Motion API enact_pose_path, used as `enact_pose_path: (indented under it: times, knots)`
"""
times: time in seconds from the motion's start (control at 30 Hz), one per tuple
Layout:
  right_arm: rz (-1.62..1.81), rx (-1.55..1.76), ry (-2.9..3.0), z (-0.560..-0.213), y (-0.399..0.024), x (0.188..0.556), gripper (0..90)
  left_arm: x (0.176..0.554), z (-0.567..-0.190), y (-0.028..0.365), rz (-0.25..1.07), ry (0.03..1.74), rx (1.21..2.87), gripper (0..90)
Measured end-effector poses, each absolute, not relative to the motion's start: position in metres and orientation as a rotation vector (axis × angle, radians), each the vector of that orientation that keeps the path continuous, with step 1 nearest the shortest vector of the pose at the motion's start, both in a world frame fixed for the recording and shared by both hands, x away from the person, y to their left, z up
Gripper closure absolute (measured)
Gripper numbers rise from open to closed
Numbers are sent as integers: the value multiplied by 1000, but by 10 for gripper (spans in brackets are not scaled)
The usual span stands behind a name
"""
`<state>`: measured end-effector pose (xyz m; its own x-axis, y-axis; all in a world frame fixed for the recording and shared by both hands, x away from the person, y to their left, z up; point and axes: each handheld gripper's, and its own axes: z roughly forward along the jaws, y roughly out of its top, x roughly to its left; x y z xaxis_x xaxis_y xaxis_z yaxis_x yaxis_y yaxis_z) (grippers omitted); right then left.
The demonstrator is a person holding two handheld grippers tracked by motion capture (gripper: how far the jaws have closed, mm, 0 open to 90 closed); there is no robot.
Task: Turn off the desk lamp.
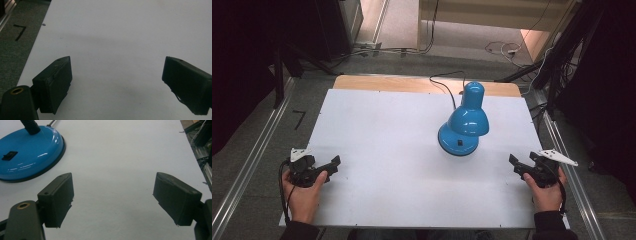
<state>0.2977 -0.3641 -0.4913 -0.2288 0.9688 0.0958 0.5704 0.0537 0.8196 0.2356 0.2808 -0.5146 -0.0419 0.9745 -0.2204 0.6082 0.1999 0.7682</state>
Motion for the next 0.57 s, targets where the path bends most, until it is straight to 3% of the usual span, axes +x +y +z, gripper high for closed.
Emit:
enact_pose_path:
  times: [0.57]
  knots:
    - [903,1622,1824,-509,-392,299,136,237,-516,279,628,1743,1504,102]
